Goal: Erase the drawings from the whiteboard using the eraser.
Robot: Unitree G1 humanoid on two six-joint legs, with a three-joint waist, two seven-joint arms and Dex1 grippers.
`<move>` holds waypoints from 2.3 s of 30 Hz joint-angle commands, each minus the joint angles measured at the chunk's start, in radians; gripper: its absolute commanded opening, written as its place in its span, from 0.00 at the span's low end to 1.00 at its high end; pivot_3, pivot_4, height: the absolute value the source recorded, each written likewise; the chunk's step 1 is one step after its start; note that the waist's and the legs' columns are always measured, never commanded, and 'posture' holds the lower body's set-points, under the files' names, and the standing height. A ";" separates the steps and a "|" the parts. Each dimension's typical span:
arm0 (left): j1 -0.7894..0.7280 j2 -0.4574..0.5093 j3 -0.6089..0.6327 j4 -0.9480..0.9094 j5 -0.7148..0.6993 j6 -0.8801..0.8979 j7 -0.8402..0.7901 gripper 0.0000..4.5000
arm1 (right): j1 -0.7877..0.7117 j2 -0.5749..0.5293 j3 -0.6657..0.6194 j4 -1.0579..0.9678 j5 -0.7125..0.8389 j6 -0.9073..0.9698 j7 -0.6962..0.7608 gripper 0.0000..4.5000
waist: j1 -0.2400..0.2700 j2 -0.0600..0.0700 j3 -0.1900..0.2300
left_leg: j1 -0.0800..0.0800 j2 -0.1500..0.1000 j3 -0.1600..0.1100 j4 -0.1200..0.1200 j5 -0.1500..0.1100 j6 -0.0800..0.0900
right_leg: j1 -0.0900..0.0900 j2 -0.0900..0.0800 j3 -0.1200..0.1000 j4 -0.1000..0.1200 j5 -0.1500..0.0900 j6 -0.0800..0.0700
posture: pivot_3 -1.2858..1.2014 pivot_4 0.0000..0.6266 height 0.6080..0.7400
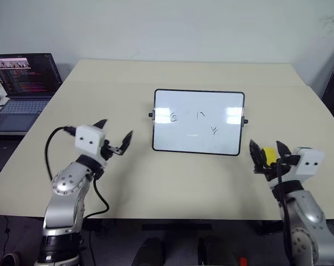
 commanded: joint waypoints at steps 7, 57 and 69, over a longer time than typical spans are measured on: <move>-0.236 0.099 -0.179 -0.006 -0.152 0.118 -0.359 1.00 | -0.104 -0.060 -0.146 -0.005 0.098 0.161 -0.093 0.99 | -0.006 0.002 0.001 | 0.000 0.001 0.001 0.000 0.000 0.000 | -0.001 0.004 0.001 0.000 -0.001 0.000 | 0.52 0.24 1.00; -0.242 0.122 -0.327 0.033 -0.094 0.047 -0.589 1.00 | -0.375 -0.270 -0.017 0.469 -0.084 0.350 0.077 0.99 | -0.025 0.003 0.002 | -0.001 0.001 0.003 0.000 -0.002 0.003 | -0.001 0.004 0.002 0.000 -0.001 0.001 | 0.52 0.24 1.00; -0.234 0.132 -0.325 0.009 -0.097 0.062 -0.574 1.00 | -0.377 -0.255 -0.006 0.503 -0.104 0.351 0.096 0.24 | -0.025 0.003 0.002 | -0.001 0.001 0.003 0.000 -0.002 0.003 | -0.001 0.004 0.002 0.000 -0.001 0.001 | 0.52 0.24 1.00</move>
